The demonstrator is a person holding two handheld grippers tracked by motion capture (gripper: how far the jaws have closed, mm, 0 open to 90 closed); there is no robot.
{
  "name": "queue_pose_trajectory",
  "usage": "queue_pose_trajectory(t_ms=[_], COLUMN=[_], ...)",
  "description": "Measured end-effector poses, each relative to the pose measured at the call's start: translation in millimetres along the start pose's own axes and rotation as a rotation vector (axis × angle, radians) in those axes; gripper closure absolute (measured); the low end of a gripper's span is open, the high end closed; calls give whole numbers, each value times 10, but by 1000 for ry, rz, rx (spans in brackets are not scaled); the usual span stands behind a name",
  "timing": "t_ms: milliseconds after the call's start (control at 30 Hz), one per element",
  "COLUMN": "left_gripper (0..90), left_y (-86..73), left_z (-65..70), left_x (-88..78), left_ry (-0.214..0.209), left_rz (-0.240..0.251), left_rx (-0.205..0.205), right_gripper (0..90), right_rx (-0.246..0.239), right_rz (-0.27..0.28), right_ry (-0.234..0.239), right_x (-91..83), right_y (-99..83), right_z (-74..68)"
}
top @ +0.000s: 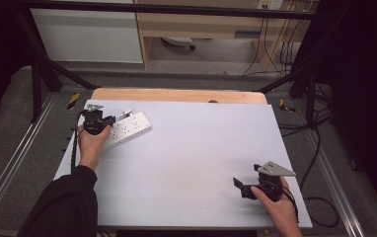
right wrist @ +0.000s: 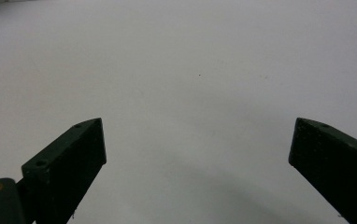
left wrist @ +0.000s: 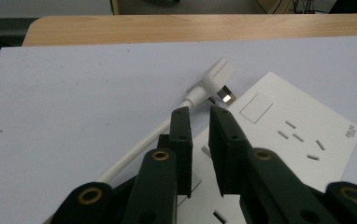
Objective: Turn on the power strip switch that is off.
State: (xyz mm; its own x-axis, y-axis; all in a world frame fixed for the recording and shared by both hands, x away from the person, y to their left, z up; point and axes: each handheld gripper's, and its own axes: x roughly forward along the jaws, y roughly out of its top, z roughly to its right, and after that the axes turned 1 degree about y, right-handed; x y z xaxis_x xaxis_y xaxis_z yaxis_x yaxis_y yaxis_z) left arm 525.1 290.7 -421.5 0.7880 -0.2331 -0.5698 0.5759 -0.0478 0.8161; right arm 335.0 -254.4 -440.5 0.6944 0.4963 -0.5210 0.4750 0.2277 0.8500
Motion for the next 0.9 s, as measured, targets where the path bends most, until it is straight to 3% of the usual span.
queue_pose_trajectory(t_ms=[533,900], left_gripper=[899,899], left_y=[-26,-46], left_z=[54,71], left_x=[56,114], left_ry=[-61,-59], left_rz=[-21,-29], left_rx=[-27,-31], right_gripper=[45,45], right_rx=[-6,-3], right_rz=[-3,-5], right_ry=[-3,2], right_x=[2,1], right_y=[-3,-3], right_z=[3,-6])
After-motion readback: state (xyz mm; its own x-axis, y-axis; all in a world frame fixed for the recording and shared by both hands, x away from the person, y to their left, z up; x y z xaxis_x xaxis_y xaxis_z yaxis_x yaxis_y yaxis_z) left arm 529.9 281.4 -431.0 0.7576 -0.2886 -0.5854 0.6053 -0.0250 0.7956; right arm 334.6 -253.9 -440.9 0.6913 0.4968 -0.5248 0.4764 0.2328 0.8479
